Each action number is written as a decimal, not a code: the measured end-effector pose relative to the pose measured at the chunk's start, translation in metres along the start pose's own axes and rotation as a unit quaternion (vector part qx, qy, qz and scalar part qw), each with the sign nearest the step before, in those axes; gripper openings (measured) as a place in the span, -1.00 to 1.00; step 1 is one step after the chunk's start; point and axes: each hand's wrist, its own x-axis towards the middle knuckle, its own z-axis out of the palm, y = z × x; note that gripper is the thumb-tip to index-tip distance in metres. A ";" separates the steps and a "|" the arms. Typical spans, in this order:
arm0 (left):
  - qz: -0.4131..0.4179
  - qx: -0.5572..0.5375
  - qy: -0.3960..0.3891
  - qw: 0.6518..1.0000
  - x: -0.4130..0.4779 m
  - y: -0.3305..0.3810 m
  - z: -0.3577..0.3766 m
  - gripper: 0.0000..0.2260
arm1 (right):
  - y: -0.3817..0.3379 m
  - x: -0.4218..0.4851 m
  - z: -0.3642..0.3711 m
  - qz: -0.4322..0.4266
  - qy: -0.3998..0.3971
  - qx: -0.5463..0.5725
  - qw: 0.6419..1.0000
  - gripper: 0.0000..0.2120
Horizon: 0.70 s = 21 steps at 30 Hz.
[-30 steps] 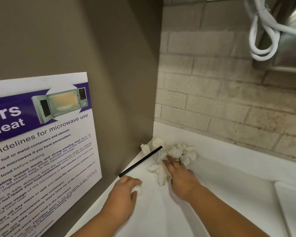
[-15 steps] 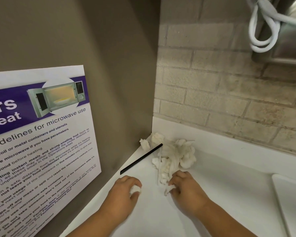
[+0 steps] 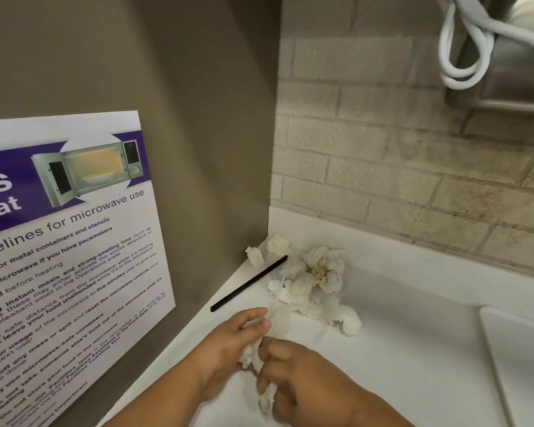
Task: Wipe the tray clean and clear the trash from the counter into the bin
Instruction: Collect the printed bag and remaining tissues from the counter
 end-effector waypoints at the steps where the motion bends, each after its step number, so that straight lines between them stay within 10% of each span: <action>1: 0.001 0.007 -0.015 1.000 -0.002 0.001 -0.002 -0.62 | -0.001 0.000 -0.002 -0.001 0.006 0.012 1.000 -0.72; 7: 0.052 0.051 0.139 0.988 -0.003 0.002 -0.009 -0.78 | 0.012 -0.006 -0.001 0.052 0.113 0.025 0.992 -0.57; 11: 0.151 0.228 0.282 0.920 0.001 0.002 -0.022 -0.82 | 0.042 -0.008 -0.009 0.186 0.217 -0.126 0.950 -0.53; 16: 0.217 0.418 0.270 0.840 0.013 -0.014 -0.032 -0.86 | 0.057 -0.001 -0.023 0.416 0.018 -0.135 0.899 -0.48; 21: 0.144 0.578 0.162 0.786 0.003 -0.025 -0.024 -0.23 | 0.050 0.015 -0.015 0.405 -0.057 -0.146 0.901 -0.44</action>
